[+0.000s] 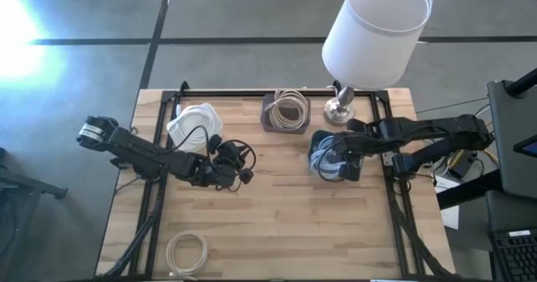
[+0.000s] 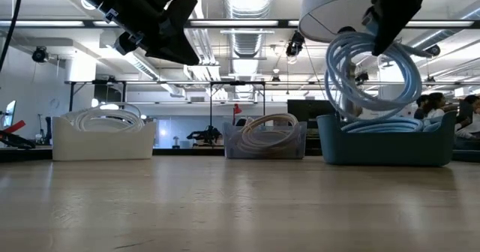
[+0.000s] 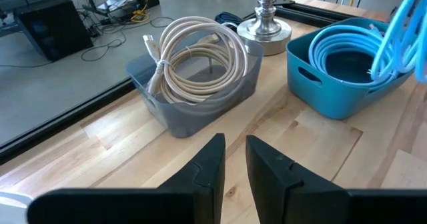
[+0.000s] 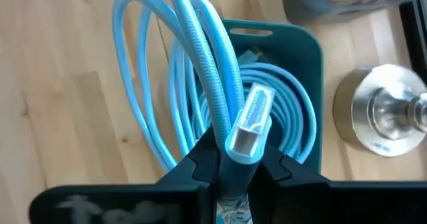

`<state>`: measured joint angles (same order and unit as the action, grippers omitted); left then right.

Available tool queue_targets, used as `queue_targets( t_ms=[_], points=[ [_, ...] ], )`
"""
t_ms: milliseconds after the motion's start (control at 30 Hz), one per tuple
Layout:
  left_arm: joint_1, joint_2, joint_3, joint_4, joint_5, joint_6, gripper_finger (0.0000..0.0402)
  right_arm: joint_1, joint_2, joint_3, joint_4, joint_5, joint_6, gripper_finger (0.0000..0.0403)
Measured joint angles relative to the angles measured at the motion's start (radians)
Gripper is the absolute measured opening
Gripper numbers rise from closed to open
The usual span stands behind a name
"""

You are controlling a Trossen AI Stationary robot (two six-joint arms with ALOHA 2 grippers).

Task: Pick & Place USB Port
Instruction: Put the blue charger cable into the blue bin

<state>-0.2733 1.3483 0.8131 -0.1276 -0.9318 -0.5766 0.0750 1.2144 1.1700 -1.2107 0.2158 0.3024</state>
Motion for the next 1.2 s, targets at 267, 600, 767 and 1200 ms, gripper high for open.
queue_targets(
  t_ms=[267,600,767,1200],
  points=[
    [0.0,0.0,0.0,0.0,0.012,0.0,0.0065,-0.036,0.002,-0.123,-0.002,-0.008,0.056,0.0038],
    [0.0,0.0,0.0,0.0,0.015,0.0,0.0065,-0.062,0.007,-0.214,0.013,0.335,0.083,0.0071],
    [0.0,0.0,0.0,0.0,0.015,0.0,0.0065,-0.072,0.007,-0.23,0.014,0.324,0.087,0.0092],
    [0.0,0.0,0.0,0.0,0.023,0.0,0.0065,-0.075,0.006,-0.238,0.008,0.408,0.083,0.016]
  ],
)
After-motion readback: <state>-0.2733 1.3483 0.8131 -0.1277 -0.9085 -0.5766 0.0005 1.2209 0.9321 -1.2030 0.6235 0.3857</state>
